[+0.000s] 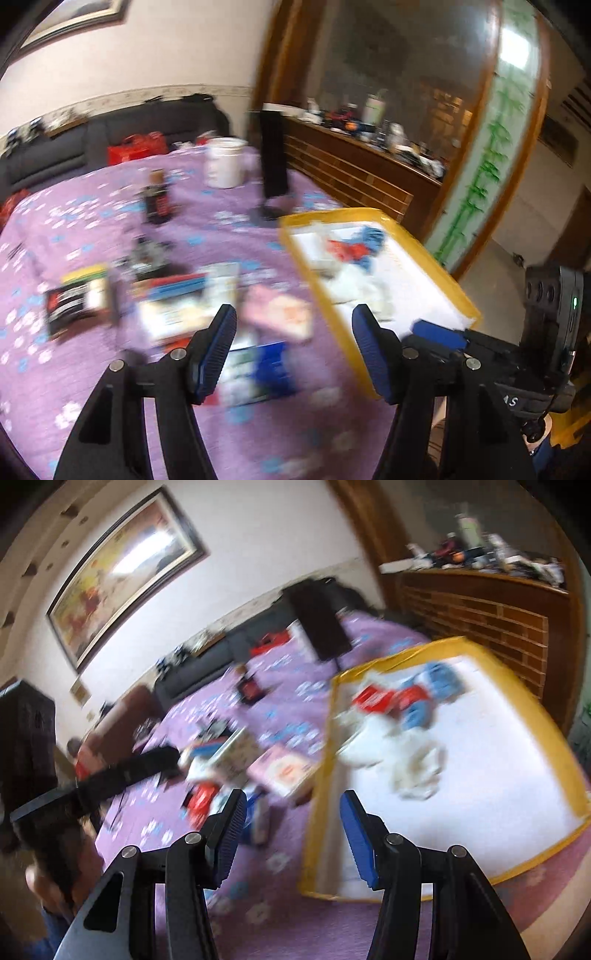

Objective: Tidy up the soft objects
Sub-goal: 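Move both grippers back toward the remaining items on the table, then grasp the black snack bag with the left gripper while the right grasps the blue tissue pack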

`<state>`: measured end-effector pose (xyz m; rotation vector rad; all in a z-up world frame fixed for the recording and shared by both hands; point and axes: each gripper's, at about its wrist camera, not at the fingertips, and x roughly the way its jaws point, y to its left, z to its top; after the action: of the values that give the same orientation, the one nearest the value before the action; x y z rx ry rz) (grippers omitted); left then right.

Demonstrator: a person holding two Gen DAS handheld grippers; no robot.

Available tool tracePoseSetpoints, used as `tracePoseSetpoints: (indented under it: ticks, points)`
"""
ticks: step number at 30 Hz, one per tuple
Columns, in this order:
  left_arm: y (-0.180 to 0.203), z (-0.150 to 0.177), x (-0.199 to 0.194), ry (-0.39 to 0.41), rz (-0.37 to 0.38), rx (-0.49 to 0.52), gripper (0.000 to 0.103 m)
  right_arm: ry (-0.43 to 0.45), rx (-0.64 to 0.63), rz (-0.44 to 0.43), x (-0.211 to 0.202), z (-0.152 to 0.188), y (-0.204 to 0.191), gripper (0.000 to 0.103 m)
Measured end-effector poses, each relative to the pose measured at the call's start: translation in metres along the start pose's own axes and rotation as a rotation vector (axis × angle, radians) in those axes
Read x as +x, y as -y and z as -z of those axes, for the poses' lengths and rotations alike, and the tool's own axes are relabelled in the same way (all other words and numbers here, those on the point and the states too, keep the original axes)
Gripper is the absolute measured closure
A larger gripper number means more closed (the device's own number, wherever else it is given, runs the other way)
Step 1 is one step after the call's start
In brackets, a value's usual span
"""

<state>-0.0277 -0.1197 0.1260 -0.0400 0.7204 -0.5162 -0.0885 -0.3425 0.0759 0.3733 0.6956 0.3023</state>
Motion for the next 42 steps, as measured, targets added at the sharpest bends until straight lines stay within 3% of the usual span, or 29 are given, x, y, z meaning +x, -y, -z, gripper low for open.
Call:
tracePoseSetpoints:
  ticks: [4,6,8,12,17,21,25,28,29,31,33,37,40,41,42]
  points:
    - [-0.063,0.001,-0.020,-0.002,-0.112,-0.060,0.037,-0.053,-0.035,-0.027,0.018,0.011,-0.017,0.046]
    - [-0.095,-0.002,-0.022,-0.015,-0.152,-0.081,0.029,-0.065,-0.046,-0.037,0.024,0.013,-0.023,0.046]
    - [-0.121,-0.008,-0.022,-0.024,-0.220,-0.102,0.026,-0.066,-0.062,-0.044,0.026,0.014,-0.029,0.046]
    - [-0.178,-0.030,-0.004,-0.028,-0.281,-0.139,0.026,-0.071,-0.071,-0.045,0.026,0.016,-0.033,0.046]
    - [-0.241,-0.049,0.051,-0.110,-0.239,-0.241,0.026,-0.077,-0.071,-0.032,0.027,0.014,-0.034,0.046]
    - [-0.269,-0.038,0.084,-0.202,-0.209,-0.315,0.027,-0.077,-0.066,-0.024,0.026,0.012,-0.033,0.046]
    - [-0.257,-0.015,0.075,-0.268,-0.132,-0.312,0.027,-0.080,-0.053,-0.037,0.027,0.011,-0.028,0.046]
    - [-0.227,0.005,0.056,-0.294,-0.029,-0.243,0.024,-0.082,-0.040,-0.051,0.030,0.011,-0.024,0.046]
    - [-0.215,0.012,0.049,-0.301,-0.029,-0.204,0.023,-0.083,-0.038,-0.054,0.031,0.011,-0.024,0.046]
    - [-0.199,0.019,0.037,-0.268,-0.110,-0.148,0.021,-0.089,-0.030,-0.062,0.034,0.013,-0.023,0.046]
    - [-0.197,0.022,0.035,-0.255,-0.140,-0.168,0.019,-0.101,-0.028,-0.070,0.036,0.015,-0.024,0.046]
    - [-0.195,0.024,0.050,-0.281,-0.154,-0.193,0.019,-0.098,-0.050,-0.059,0.032,0.019,-0.028,0.046]
    - [-0.192,0.025,0.069,-0.313,-0.245,-0.176,0.019,-0.094,-0.055,-0.044,0.029,0.019,-0.026,0.046]
    - [-0.193,0.026,0.075,-0.320,-0.275,-0.183,0.020,-0.095,-0.052,-0.042,0.028,0.020,-0.025,0.046]
    - [-0.193,0.029,0.078,-0.318,-0.304,-0.202,0.030,-0.100,-0.051,-0.040,0.029,0.020,-0.025,0.046]
